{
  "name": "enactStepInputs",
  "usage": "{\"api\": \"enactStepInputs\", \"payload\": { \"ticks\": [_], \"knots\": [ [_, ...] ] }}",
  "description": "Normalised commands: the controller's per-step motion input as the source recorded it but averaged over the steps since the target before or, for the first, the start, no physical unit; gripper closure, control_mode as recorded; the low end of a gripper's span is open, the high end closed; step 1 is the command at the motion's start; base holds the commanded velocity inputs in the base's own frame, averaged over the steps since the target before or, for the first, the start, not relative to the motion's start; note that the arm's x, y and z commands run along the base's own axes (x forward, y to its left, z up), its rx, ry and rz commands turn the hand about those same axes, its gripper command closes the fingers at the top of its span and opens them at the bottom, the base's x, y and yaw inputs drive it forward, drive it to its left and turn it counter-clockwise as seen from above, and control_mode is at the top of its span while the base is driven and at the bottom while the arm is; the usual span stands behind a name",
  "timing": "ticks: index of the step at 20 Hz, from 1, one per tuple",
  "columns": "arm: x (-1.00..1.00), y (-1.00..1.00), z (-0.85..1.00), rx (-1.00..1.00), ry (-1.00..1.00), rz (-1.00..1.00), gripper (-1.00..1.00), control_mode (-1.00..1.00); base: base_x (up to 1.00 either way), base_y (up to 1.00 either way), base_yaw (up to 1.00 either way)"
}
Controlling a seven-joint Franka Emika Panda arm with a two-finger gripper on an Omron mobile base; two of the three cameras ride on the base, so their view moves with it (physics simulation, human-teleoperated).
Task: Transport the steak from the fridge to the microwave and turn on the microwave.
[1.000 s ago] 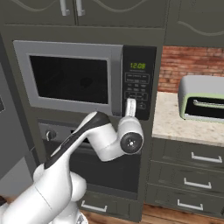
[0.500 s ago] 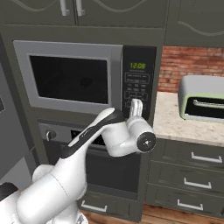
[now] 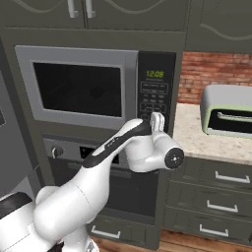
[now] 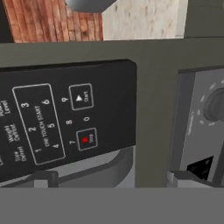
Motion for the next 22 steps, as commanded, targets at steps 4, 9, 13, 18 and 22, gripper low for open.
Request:
{"api": "enactStepInputs", "payload": {
  "ticks": [4,9,13,18,22],
  "knots": [
    [0.17,0.0,-0.11,0.01,0.0,0.06,-1.0,-1.0,0.0,0.0,0.0],
    [0.21,-0.01,-0.08,0.01,-0.01,0.05,-1.0,-1.0,0.0,0.0,0.0],
    [0.21,-0.06,-0.06,0.02,-0.02,0.04,-1.0,-1.0,0.0,0.0,0.0],
    [0.18,-0.08,-0.11,0.0,-0.02,0.02,-1.0,-1.0,0.0,0.0,0.0],
    [0.19,-0.09,-0.12,0.0,-0.01,0.02,-1.0,-1.0,0.0,0.0,0.0]
  ]
}}
